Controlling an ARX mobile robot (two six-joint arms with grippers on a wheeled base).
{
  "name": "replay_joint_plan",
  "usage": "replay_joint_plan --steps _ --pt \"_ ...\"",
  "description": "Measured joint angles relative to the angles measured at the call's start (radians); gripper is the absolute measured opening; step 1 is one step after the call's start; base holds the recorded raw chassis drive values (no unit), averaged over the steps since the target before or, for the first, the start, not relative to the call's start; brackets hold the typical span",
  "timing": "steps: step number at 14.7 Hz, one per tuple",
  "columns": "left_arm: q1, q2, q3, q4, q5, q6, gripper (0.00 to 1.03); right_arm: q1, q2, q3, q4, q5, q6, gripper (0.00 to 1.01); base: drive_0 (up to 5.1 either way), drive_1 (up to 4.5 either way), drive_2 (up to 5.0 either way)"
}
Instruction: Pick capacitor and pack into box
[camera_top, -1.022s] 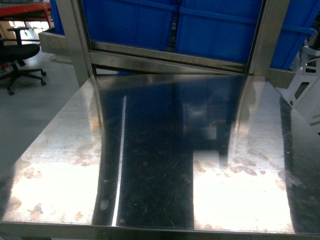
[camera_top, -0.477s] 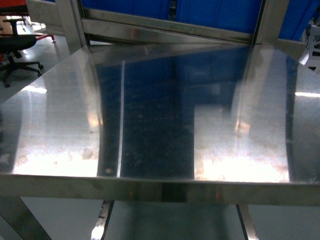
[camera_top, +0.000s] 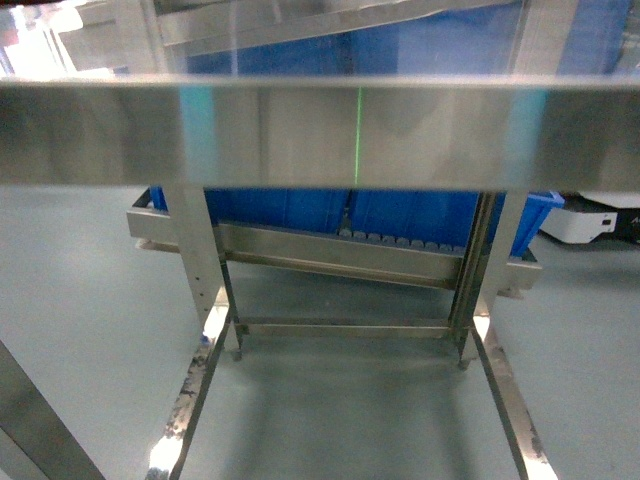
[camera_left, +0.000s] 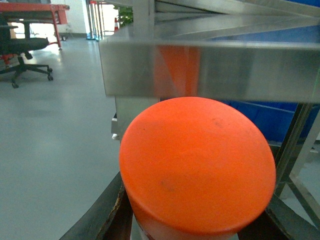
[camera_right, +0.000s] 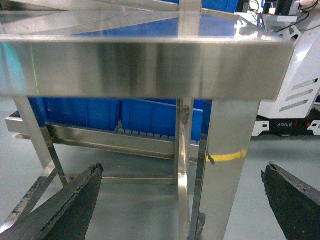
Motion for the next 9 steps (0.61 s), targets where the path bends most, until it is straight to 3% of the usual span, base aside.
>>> replay_joint_plan --steps 9 --pt "0.000 0.000 0.000 -0.001 -0.001 0.001 0.45 0.000 0.000 0.000 -0.002 0.000 0.000 0.98 0.0 0.00 0.0"
